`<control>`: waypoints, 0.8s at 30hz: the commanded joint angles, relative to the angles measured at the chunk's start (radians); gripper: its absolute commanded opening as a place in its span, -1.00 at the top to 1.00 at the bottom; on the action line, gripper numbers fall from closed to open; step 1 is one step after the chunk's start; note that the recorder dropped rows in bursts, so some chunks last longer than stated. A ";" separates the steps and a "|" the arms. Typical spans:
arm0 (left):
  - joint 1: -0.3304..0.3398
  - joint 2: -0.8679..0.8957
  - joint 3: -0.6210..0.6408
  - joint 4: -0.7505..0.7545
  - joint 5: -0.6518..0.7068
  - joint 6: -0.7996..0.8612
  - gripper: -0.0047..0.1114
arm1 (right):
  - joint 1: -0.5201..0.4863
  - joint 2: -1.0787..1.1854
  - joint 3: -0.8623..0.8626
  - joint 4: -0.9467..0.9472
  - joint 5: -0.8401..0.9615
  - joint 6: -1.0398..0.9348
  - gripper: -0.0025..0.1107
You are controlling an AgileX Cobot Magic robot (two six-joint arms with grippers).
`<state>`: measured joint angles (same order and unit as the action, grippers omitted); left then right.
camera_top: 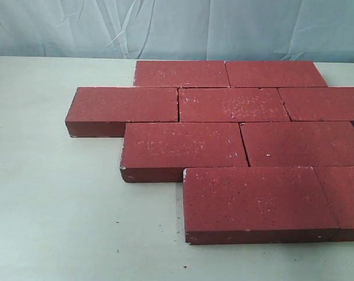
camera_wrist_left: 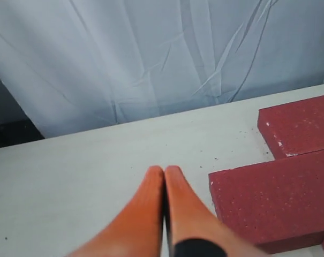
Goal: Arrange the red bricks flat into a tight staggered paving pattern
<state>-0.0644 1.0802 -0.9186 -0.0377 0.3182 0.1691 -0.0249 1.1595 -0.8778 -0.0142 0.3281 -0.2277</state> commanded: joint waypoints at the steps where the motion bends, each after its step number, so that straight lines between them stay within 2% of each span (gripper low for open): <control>1: -0.028 -0.095 0.049 -0.013 -0.006 -0.007 0.92 | -0.002 -0.090 0.070 0.006 -0.072 0.001 0.97; 19: -0.028 -0.566 0.344 -0.140 -0.043 -0.013 0.92 | -0.002 -0.626 0.343 0.079 -0.219 0.003 0.97; 24: -0.028 -0.691 0.357 -0.195 0.052 -0.013 0.92 | -0.002 -0.729 0.384 0.150 -0.202 0.003 0.97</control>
<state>-0.0857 0.4540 -0.5691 -0.1903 0.3233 0.1609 -0.0249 0.4733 -0.5095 0.0977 0.1278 -0.2253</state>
